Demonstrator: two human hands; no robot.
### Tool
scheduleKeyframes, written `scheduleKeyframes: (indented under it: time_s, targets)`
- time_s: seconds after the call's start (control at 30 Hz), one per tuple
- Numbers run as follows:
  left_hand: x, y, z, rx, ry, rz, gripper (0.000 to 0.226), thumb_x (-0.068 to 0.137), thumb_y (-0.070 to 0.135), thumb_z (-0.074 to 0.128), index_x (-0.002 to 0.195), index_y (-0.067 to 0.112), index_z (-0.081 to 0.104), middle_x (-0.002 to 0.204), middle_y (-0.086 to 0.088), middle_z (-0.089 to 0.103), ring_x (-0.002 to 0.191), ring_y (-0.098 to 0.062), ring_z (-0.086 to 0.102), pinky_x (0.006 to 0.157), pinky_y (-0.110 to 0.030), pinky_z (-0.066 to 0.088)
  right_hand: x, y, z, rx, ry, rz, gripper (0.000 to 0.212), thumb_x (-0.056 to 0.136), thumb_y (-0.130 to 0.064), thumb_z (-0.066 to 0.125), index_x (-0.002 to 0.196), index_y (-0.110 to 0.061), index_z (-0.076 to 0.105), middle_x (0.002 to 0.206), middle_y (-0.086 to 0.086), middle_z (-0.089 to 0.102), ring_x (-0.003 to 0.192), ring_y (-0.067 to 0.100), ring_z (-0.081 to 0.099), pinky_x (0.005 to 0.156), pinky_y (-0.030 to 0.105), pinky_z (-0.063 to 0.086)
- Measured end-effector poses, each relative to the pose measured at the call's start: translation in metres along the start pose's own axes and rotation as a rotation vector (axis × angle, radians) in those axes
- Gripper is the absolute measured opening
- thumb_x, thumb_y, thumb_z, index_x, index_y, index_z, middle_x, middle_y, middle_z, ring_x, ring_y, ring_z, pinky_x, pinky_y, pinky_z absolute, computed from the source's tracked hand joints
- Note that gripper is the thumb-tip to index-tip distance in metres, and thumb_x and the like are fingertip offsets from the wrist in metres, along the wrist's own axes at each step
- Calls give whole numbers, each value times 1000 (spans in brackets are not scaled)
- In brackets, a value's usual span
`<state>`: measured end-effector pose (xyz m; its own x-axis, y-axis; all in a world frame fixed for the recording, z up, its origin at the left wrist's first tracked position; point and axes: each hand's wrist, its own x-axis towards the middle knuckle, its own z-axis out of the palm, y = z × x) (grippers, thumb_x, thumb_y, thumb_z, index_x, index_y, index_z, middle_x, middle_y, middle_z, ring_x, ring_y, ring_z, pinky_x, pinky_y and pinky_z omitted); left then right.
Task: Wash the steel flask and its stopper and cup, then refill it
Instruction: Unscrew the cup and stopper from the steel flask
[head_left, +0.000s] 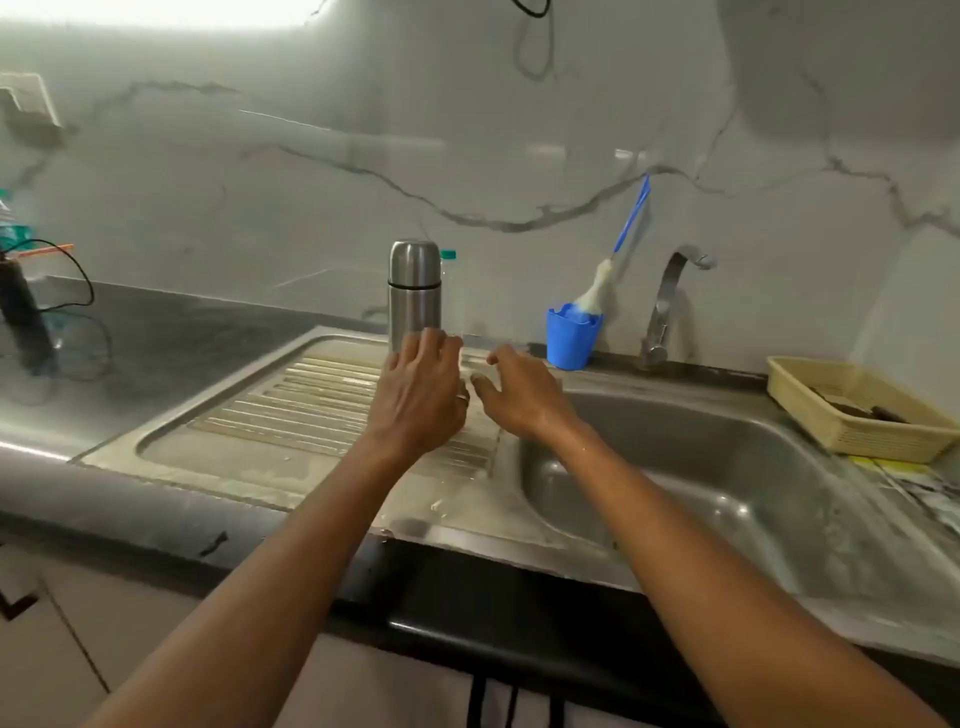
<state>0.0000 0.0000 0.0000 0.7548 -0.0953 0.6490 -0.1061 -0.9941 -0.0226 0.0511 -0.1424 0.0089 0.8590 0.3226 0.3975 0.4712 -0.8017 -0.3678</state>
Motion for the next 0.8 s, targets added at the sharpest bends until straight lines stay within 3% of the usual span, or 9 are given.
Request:
scheduleKeyframes:
  time_s: [0.13, 0.23, 0.33, 0.43, 0.57, 0.67, 0.73, 0.8]
  targets:
    - [0, -31, 5, -146, 268, -170, 39, 92, 29, 65, 120, 4, 54, 124, -21, 52, 111, -39, 53, 87, -50, 49, 19, -30, 11, 268, -16, 0, 66, 95, -46, 63, 147, -12, 39, 147, 11, 50, 133, 28, 50, 108, 45, 45]
    - [14, -50, 5, -318, 367, -217, 53, 96, 42, 60, 128, 2, 50, 132, -23, 46, 122, -38, 47, 94, -50, 47, 36, -47, 18, 453, -11, 3, 86, 90, -40, 75, 155, -12, 26, 156, 12, 40, 141, 27, 43, 112, 43, 42]
    - [43, -64, 0, -514, 340, -278, 71, 93, 57, 56, 139, 5, 40, 138, -17, 40, 126, -29, 44, 98, -42, 47, 51, -59, 19, 693, -1, 47, 102, 83, -36, 83, 157, -14, 17, 159, 13, 35, 143, 27, 41, 112, 40, 42]
    - [74, -68, -12, -754, 223, -409, 78, 93, 56, 63, 149, 13, 29, 142, -9, 39, 130, -23, 45, 105, -40, 45, 69, -60, 22, 885, -12, 70, 106, 80, -31, 86, 157, -15, 16, 152, 14, 46, 132, 27, 53, 108, 40, 48]
    - [101, -71, -30, -1118, -42, -492, 85, 95, 49, 66, 158, 20, 17, 141, 1, 46, 119, -18, 53, 91, -36, 50, 88, -59, 31, 971, -32, 55, 91, 78, -22, 88, 149, -11, 33, 129, 6, 63, 107, 14, 66, 91, 28, 58]
    - [110, -78, -32, -1168, -222, -469, 85, 90, 49, 72, 157, 29, 23, 132, 1, 52, 103, -15, 59, 76, -38, 56, 94, -62, 43, 996, -27, 40, 66, 85, -17, 82, 140, -10, 47, 129, 11, 64, 114, 21, 65, 101, 41, 54]
    - [113, -83, -30, -1189, -220, -422, 83, 84, 47, 78, 153, 28, 35, 128, -1, 56, 104, -16, 62, 74, -34, 56, 95, -62, 46, 1019, -38, 8, 53, 86, -12, 80, 133, -10, 54, 129, 14, 65, 118, 27, 63, 103, 41, 52]
    - [116, -89, -26, -1201, -162, -374, 74, 85, 35, 80, 149, 24, 43, 124, 0, 60, 105, -14, 63, 75, -22, 55, 96, -60, 44, 1037, -44, 6, 49, 82, -12, 83, 124, -17, 58, 121, 10, 68, 110, 23, 65, 91, 32, 54]
